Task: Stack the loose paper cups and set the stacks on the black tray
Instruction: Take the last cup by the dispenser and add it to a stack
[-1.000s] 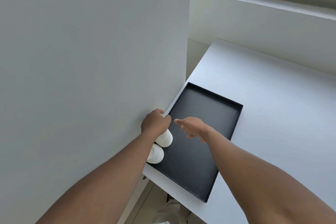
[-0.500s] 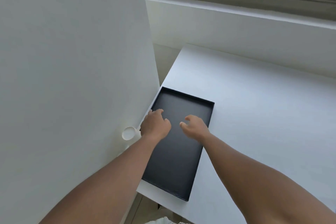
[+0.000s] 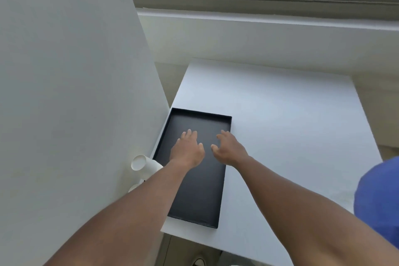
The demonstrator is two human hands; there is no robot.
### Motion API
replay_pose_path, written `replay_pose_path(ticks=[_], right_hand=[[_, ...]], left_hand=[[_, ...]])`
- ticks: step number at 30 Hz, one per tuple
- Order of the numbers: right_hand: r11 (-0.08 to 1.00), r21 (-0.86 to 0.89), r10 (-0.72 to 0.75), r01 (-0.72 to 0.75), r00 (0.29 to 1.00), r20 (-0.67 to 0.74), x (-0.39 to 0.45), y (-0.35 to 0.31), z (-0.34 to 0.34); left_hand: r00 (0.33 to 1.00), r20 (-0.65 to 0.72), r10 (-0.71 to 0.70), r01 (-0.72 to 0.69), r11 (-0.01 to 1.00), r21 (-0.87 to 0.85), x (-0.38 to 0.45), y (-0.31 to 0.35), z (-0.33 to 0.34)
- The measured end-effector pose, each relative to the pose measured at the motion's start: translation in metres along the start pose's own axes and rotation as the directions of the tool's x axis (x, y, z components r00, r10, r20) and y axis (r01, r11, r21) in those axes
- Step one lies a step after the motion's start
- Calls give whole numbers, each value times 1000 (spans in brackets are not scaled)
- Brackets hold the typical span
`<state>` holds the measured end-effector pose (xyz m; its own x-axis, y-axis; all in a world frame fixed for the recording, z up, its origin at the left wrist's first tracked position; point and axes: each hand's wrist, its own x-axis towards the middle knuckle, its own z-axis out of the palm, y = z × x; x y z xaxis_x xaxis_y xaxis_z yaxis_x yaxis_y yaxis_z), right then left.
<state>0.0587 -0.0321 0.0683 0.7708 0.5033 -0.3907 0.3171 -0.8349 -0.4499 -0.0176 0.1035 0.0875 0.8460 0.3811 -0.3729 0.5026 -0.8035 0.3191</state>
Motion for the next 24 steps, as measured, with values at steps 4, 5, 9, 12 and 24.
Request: replay_pose_path(ticks=[4, 5, 9, 12, 24], right_hand=[[1000, -2, 31, -31, 999, -35, -19, 1, -2], [999, 6, 44, -44, 998, -51, -25, 2, 0], [995, 56, 90, -84, 990, -110, -48, 7, 8], [986, 93, 149, -136, 977, -154, -74, 13, 21], [953, 157, 288, -260, 936, -202, -150, 40, 45]], left_hand=[[997, 36, 72, -74, 996, 57, -10, 4, 4], [995, 46, 94, -97, 993, 70, -14, 5, 6], [983, 82, 162, -169, 982, 85, -28, 10, 13], [966, 119, 229, -241, 966, 96, -45, 12, 22], [907, 207, 367, -400, 905, 148, -95, 31, 50]])
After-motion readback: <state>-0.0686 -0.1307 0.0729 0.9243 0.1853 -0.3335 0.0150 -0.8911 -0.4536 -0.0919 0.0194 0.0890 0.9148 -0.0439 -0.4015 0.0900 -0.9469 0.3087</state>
